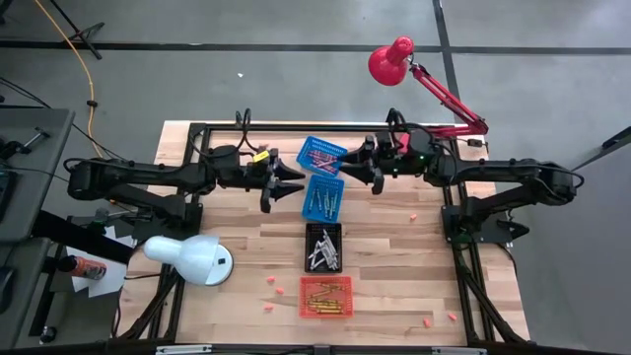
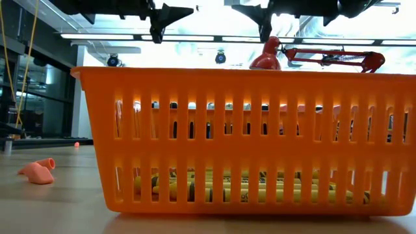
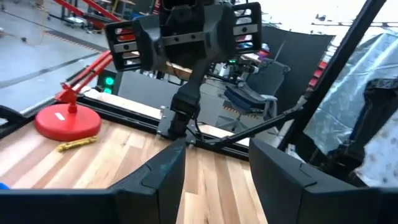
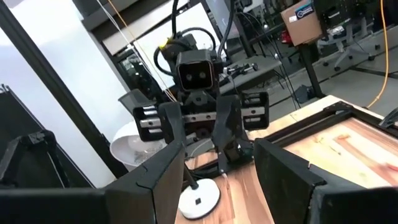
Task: Sort crayons
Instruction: Put the yellow crayon into the orange bin
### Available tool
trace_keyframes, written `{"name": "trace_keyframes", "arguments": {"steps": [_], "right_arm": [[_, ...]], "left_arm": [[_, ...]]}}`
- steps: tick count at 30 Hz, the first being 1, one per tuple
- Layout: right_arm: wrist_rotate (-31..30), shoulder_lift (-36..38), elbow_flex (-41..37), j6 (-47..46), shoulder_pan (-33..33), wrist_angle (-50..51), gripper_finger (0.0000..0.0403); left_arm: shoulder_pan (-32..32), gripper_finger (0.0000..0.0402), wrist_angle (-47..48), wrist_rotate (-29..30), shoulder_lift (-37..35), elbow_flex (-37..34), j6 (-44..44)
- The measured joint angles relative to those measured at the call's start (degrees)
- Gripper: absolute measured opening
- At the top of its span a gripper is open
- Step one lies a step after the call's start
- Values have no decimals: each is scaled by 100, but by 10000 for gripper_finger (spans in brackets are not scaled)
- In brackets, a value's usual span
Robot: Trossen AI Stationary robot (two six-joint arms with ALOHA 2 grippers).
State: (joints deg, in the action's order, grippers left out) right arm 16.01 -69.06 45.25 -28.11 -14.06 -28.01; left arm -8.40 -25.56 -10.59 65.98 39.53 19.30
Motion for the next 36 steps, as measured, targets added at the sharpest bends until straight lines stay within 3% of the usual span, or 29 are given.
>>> {"name": "trace_keyframes", "arguments": {"steps": [6,18,36], "right_arm": [[-46,0,0,-14,-2,-105,188],[-609,0,0,-149,-2,-102,188],[-961,0,0,-298,-2,-96,188]], "left_arm": [[2,164,42,218,0,0,54],[7,164,493,226,0,2,60],[7,164,647,227,0,2,62]]}}
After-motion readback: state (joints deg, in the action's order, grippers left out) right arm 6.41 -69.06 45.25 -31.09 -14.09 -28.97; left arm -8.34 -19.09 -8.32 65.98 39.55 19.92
